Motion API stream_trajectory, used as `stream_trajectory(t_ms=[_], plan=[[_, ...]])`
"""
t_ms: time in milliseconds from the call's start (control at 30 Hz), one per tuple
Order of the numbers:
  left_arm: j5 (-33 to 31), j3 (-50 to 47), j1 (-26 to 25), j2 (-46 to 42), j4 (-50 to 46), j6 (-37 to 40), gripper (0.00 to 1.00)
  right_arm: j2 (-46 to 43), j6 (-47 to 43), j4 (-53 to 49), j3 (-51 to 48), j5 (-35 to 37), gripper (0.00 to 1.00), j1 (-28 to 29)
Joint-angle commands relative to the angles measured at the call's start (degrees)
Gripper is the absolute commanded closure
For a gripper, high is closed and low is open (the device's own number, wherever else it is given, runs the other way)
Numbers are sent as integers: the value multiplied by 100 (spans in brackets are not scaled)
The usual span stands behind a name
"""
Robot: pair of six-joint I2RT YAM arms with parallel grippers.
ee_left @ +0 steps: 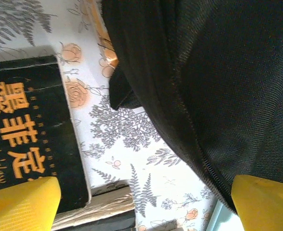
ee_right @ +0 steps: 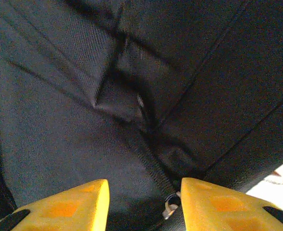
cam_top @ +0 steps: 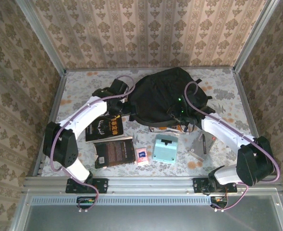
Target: Pack the student bag
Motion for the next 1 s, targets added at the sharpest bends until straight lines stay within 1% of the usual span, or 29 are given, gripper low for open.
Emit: stream_trajectory(t_ms=[0,100,200,300,333,400,567,600,667,700,800,833,867,900,967], plan=[[195,-23,-55,19,177,-198,7,265,443,636,-48,-860,53,160],[203,-118,-58,4,210,-233,9,308,419,601,-75,-937,54,257],[214,-285,-75,-66,294,-253,11,117,440,651,-428,-873,59,306],[275,-505,-92,-98,434,-243,14,10,351,703,-798,-791,62,308],[283,-557,-99,-94,459,-233,15,-182,296,679,-869,-724,64,314],[278,-686,-117,-91,495,-227,17,-293,190,641,-997,-617,66,321],[237,-954,-132,-168,628,-188,21,-601,66,124,-929,-301,70,321],[213,-996,-137,-186,657,-185,23,-697,72,-11,-895,-193,78,312],[196,-1062,-138,-199,704,-177,25,-850,95,-229,-833,-26,98,298],[199,-1091,-145,-198,722,-176,25,-909,188,-332,-797,23,100,276],[224,-1113,-163,-208,767,-152,28,-959,509,-534,-723,-10,100,219],[242,-1126,-171,-208,777,-128,28,-941,621,-528,-697,-78,95,216],[256,-1116,-187,-217,779,-103,29,-905,734,-478,-681,-187,78,219],[251,-1116,-196,-225,777,-82,29,-851,858,-468,-646,-309,70,219],[241,-1117,-198,-249,777,-47,30,-690,1153,-357,-592,-659,60,218]])
